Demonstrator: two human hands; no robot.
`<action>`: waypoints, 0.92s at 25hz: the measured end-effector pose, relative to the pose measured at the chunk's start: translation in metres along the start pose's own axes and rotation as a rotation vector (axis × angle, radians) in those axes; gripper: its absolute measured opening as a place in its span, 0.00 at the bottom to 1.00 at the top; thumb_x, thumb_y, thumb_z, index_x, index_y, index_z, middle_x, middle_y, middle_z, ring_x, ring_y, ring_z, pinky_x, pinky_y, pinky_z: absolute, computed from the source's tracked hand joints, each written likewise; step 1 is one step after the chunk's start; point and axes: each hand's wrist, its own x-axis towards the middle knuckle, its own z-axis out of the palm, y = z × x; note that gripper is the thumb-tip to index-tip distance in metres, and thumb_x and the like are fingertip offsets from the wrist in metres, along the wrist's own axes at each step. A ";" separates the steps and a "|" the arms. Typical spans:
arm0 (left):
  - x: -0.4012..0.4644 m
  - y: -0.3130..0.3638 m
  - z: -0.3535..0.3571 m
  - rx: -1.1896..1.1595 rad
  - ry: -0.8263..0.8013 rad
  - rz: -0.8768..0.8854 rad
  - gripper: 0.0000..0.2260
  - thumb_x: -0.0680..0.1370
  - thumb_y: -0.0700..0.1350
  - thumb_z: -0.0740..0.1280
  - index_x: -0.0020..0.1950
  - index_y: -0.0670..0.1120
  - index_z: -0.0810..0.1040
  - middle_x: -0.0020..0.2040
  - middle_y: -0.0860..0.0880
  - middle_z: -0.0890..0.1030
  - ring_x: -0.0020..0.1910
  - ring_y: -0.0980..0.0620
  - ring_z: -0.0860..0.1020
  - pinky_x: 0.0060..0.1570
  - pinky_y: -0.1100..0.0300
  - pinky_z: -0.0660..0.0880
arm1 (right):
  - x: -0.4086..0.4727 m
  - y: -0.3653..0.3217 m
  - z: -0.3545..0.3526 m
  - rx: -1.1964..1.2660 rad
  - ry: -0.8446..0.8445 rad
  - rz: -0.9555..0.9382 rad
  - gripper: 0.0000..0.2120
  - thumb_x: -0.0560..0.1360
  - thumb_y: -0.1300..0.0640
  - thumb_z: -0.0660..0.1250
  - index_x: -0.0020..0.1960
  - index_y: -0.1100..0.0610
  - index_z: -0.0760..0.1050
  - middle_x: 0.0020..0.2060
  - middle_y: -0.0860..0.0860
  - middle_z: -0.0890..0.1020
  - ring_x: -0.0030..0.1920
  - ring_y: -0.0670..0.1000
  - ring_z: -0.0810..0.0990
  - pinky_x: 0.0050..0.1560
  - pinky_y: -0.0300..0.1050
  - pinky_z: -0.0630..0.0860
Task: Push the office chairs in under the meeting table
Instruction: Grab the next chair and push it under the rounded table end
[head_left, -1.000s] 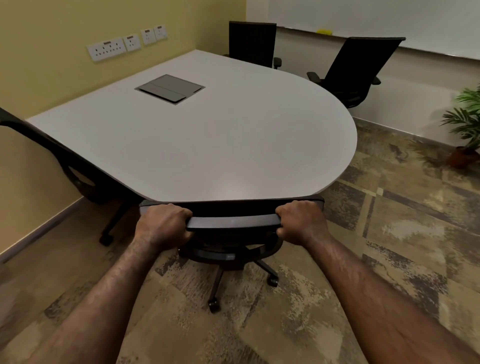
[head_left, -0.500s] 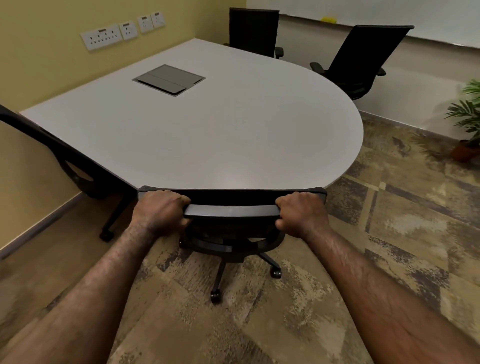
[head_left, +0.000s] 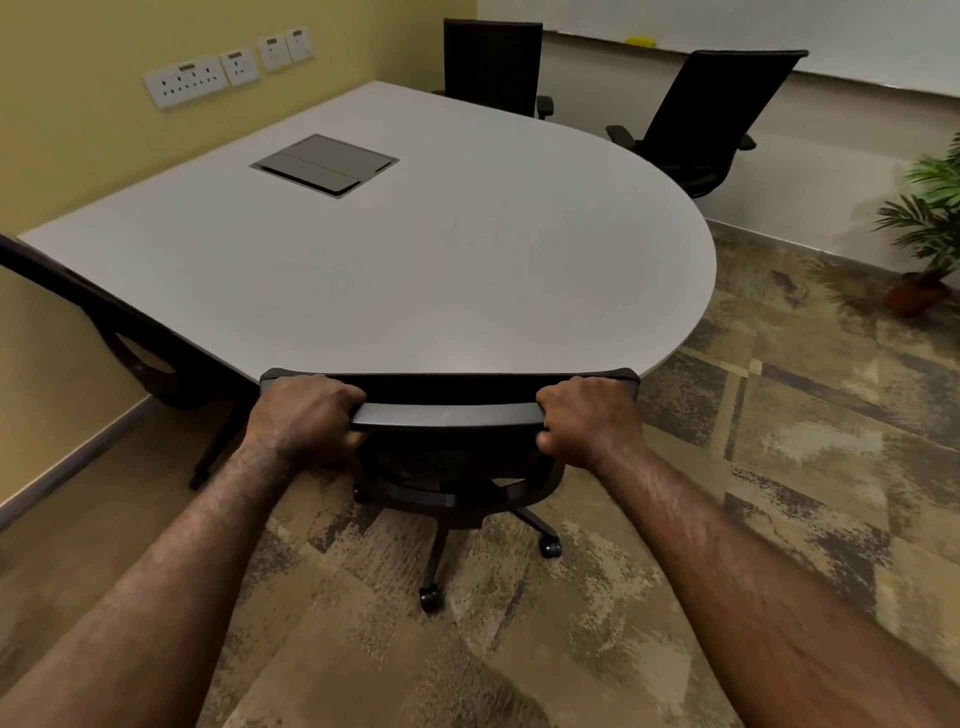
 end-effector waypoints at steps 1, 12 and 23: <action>0.001 -0.002 0.000 0.001 -0.001 -0.002 0.09 0.66 0.56 0.66 0.35 0.51 0.74 0.33 0.51 0.79 0.35 0.46 0.79 0.32 0.56 0.69 | 0.000 -0.002 0.000 0.005 0.002 0.003 0.09 0.65 0.48 0.64 0.35 0.50 0.65 0.29 0.48 0.69 0.32 0.54 0.70 0.33 0.45 0.62; 0.000 -0.023 0.001 0.014 -0.015 -0.014 0.08 0.65 0.55 0.67 0.36 0.52 0.75 0.33 0.53 0.80 0.37 0.47 0.80 0.33 0.56 0.72 | 0.004 -0.023 0.000 0.025 0.027 0.026 0.08 0.65 0.48 0.64 0.36 0.49 0.65 0.33 0.50 0.77 0.36 0.55 0.77 0.34 0.45 0.63; -0.003 -0.016 0.003 -0.007 -0.022 -0.015 0.10 0.63 0.57 0.61 0.36 0.52 0.74 0.33 0.53 0.79 0.36 0.48 0.79 0.31 0.58 0.68 | 0.001 -0.017 -0.003 0.022 -0.023 0.049 0.08 0.65 0.48 0.64 0.36 0.49 0.65 0.34 0.50 0.77 0.37 0.55 0.76 0.35 0.46 0.65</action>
